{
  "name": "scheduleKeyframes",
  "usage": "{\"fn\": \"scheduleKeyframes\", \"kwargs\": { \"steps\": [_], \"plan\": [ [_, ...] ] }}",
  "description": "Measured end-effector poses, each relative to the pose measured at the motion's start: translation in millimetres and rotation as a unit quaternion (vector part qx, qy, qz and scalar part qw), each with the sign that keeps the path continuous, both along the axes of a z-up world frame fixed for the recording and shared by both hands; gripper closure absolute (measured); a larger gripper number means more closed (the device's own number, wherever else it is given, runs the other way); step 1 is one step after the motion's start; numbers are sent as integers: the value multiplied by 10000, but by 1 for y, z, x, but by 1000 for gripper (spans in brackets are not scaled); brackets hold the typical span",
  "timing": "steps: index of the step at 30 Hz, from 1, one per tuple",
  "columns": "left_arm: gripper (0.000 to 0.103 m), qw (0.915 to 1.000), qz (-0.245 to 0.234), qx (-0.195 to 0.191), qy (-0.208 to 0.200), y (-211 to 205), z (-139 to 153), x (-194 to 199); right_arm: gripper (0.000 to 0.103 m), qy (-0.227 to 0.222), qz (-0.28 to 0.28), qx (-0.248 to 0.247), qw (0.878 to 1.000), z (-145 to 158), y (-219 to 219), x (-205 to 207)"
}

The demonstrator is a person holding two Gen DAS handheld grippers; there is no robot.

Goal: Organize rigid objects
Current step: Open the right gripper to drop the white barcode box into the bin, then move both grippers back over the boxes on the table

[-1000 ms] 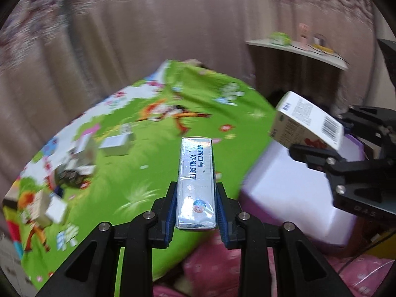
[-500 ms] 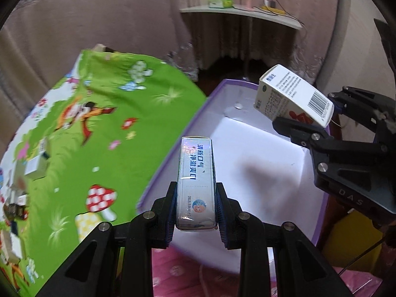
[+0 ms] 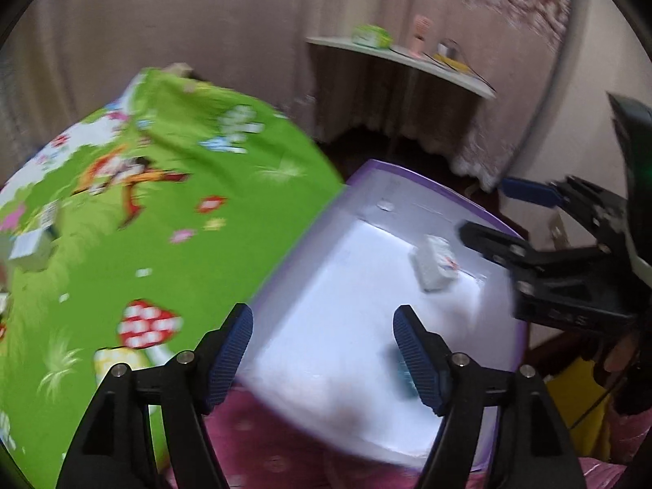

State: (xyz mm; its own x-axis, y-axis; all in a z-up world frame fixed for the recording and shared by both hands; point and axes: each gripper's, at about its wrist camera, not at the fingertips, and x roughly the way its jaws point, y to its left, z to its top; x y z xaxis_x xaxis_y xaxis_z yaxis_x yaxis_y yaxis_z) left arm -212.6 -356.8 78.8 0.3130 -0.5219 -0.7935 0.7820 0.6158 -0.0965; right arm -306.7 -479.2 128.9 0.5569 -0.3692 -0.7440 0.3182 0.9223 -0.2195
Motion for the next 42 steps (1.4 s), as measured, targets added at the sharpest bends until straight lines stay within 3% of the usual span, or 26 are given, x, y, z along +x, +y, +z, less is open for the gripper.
{"fn": "scheduleKeyframes", "kwargs": {
  "steps": [3, 6, 11, 14, 20, 21, 25, 29, 33, 39, 42],
  "plan": [
    [30, 9978, 603, 73, -258, 39, -2, 25, 23, 44, 552, -130, 9984, 2, 33, 16],
    [30, 9895, 1368, 171, -439, 97, -3, 45, 22, 171, 1060, -133, 9941, -3, 67, 31],
    [26, 9671, 2459, 240, -605, 190, -17, 63, 22, 411, 2126, -44, 9763, -16, 141, 65],
    [26, 9481, 3108, 317, -584, 246, -33, 74, 22, 553, 2562, -111, 9650, -27, 178, 87],
    [26, 9019, 4275, 381, -494, 340, -50, 96, 22, 880, 3266, 13, 9411, -61, 250, 153],
    [26, 8909, 4500, 368, -495, 356, -50, 102, 22, 943, 3291, 52, 9396, -66, 256, 162],
    [26, 8607, 5075, 209, -335, 385, -53, 120, 22, 1077, 3438, 308, 9323, -92, 289, 210],
    [26, 8361, 5485, 18, -42, 387, -60, 144, 18, 731, 3241, 576, 9414, -98, 303, 236],
    [26, 8179, 5751, 172, -56, 371, -65, 179, 10, 517, 2903, 1006, 9502, -108, 300, 253],
    [23, 7721, 6340, 434, 62, 368, -71, 226, 1, 611, 2863, 1059, 9503, -110, 300, 263],
    [16, 7593, 6474, 656, 52, 367, -75, 244, 1, 605, 2865, 1056, 9503, -110, 300, 262]
  ]
}}
